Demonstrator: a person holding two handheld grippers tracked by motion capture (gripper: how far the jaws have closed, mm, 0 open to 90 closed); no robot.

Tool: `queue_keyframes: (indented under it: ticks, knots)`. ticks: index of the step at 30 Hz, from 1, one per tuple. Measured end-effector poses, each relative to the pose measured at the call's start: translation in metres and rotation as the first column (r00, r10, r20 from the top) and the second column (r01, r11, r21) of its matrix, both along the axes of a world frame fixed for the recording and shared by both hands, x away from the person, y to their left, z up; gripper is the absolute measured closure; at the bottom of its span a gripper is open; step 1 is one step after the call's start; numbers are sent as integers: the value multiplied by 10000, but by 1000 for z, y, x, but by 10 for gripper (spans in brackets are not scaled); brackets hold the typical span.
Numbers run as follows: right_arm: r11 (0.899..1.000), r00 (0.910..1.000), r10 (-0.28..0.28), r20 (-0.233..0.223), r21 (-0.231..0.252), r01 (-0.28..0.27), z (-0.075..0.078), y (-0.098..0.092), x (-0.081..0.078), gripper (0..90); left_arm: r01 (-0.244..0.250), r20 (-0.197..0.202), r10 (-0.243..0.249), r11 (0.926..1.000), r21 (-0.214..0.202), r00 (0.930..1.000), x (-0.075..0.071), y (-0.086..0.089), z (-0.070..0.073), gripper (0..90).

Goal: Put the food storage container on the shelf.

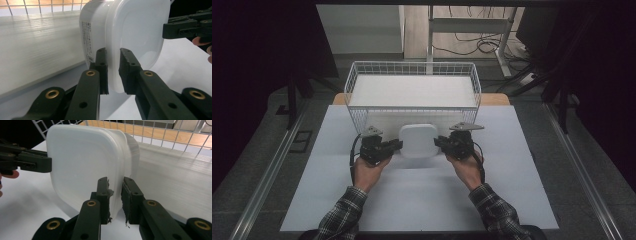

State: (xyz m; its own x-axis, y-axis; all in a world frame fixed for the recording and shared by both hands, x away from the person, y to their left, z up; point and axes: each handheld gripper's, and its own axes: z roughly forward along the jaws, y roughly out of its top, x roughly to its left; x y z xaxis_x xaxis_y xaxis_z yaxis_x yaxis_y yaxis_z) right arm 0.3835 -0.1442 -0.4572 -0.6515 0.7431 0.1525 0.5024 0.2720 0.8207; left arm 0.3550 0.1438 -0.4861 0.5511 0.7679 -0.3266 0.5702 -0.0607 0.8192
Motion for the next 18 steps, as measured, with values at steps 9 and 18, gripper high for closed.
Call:
queue_keyframes:
  ticks: [9, 18]
  knots:
    - [9999, 9993, -99, -348, 10, 100, -10, 4, 13, 761, -123, -245, 128, 9997, 203, 9996, 10, 2, -4, 778]
    - [9999, 9983, -81, -586, 104, 87, -17, 5, 22, 754, -265, -492, 268, 9996, 81, 9984, 21, 4, -11, 772]
